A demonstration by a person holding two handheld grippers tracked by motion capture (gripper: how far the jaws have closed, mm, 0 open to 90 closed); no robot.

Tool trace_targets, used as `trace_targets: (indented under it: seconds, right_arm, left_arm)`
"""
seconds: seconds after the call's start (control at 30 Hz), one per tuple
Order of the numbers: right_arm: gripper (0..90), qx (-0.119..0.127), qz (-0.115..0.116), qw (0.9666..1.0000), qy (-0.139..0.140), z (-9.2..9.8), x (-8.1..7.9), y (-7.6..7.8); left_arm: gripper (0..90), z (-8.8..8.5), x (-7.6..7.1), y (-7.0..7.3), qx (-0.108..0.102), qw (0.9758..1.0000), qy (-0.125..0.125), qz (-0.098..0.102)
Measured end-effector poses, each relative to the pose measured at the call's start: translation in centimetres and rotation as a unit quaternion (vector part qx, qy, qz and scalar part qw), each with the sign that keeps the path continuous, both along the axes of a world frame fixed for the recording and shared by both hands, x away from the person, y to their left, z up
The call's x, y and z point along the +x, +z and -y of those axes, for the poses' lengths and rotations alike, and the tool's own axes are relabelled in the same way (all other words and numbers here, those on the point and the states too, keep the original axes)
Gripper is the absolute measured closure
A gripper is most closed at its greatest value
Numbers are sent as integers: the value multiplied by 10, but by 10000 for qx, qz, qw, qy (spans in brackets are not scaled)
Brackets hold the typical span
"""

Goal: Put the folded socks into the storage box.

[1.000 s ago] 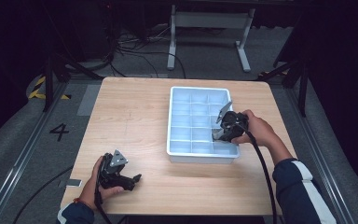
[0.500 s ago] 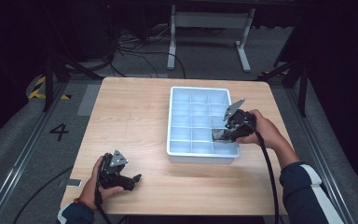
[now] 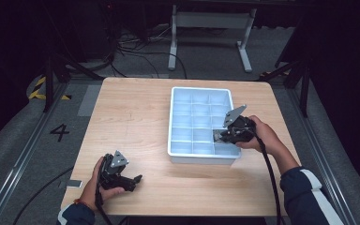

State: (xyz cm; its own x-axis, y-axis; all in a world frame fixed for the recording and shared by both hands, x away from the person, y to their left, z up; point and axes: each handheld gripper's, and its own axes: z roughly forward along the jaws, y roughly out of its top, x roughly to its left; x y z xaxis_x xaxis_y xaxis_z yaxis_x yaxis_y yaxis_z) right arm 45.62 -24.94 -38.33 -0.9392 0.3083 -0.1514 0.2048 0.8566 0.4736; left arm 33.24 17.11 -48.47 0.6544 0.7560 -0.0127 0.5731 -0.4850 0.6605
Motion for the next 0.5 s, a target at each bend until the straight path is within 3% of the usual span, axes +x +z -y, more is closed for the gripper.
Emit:
trace_targets:
  seconds: [0.17, 0.5]
  right_arm:
    - [679, 192, 197, 9996, -92, 8, -10, 8]
    - [557, 578, 377, 9972, -283, 34, -32, 15]
  left_arm:
    - [4, 0, 0, 0, 2, 10000, 0, -1]
    - [4, 0, 0, 0, 2, 10000, 0, 2]
